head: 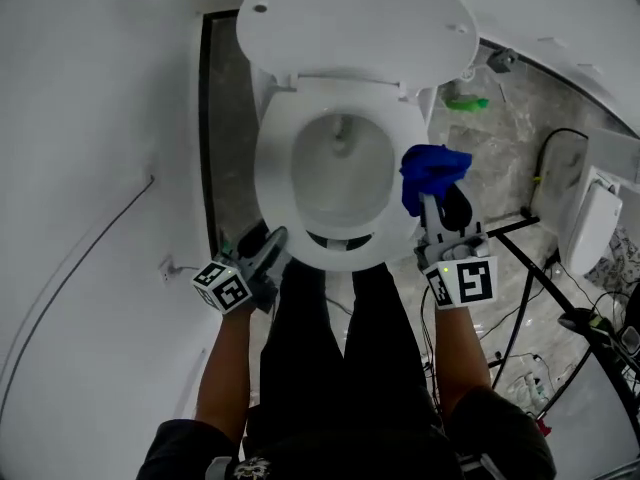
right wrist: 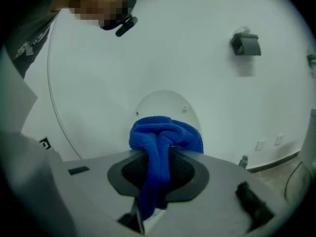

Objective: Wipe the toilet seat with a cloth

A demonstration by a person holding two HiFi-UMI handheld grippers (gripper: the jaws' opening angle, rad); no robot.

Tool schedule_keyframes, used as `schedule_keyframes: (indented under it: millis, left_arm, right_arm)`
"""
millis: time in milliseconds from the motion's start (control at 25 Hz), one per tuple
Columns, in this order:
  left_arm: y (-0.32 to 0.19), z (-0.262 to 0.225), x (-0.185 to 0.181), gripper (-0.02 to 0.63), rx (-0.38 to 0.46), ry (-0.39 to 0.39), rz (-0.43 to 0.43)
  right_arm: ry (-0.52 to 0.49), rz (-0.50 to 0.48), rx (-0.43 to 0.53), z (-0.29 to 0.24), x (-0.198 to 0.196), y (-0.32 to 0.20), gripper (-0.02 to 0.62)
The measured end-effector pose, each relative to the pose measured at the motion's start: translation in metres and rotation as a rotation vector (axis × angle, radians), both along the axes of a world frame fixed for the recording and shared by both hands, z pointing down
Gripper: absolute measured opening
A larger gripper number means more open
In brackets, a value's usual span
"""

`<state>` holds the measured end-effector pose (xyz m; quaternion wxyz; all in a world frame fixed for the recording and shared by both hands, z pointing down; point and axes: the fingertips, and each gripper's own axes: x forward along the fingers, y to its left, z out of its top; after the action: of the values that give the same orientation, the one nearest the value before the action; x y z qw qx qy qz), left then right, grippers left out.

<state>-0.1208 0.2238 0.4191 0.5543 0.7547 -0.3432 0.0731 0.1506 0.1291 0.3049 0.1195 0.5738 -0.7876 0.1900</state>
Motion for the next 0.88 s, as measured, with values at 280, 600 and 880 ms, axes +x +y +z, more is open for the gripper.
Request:
schedule_keyframes:
  millis: [280,600,880]
  left_arm:
    - [-0.045,-0.063,0.003,0.245,0.067,0.227,-0.177]
    - [-0.086,-0.115,0.007,0.275,0.182,0.455,-0.316]
    - [-0.112,-0.142,0.011,0.285,0.313,0.588,-0.316]
  right_arm:
    - [0.191,0.298,0.155,-0.067,0.148,0.016,0.083]
    - [0.194,0.37,0.045,-0.041,0.176,0.055,0.083]
    - [0.133,0.344,0.03,-0.03,0.154,0.051,0.083]
